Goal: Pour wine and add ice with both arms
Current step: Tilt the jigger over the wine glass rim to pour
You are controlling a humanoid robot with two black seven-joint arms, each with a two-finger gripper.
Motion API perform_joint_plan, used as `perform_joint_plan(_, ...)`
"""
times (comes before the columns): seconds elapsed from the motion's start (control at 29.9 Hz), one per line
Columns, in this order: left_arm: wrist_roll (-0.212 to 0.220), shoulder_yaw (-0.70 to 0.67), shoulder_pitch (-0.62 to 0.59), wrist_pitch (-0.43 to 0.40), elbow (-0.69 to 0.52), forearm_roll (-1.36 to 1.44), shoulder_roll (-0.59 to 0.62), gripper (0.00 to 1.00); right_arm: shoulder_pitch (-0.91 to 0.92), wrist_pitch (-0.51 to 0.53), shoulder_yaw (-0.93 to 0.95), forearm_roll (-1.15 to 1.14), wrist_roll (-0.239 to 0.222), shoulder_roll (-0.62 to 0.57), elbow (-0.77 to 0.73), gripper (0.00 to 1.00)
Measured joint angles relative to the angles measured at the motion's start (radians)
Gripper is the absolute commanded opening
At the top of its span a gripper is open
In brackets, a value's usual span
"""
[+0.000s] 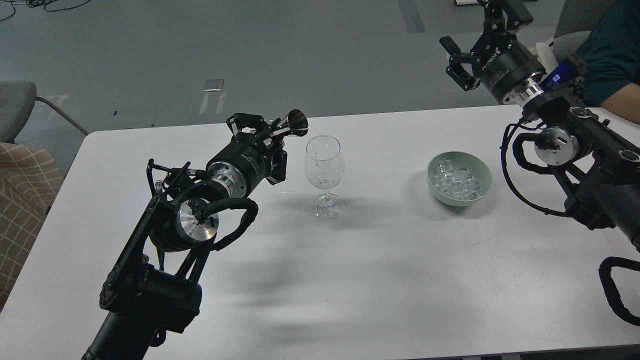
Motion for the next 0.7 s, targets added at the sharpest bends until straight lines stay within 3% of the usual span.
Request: perform_joint_plan(0.7,-0.001,0.008,0.0,0.002,0.001,0.134,0.0,0.0,-0.002,0.0,0.0,0.0,0.0,0.0,0.0,1.0)
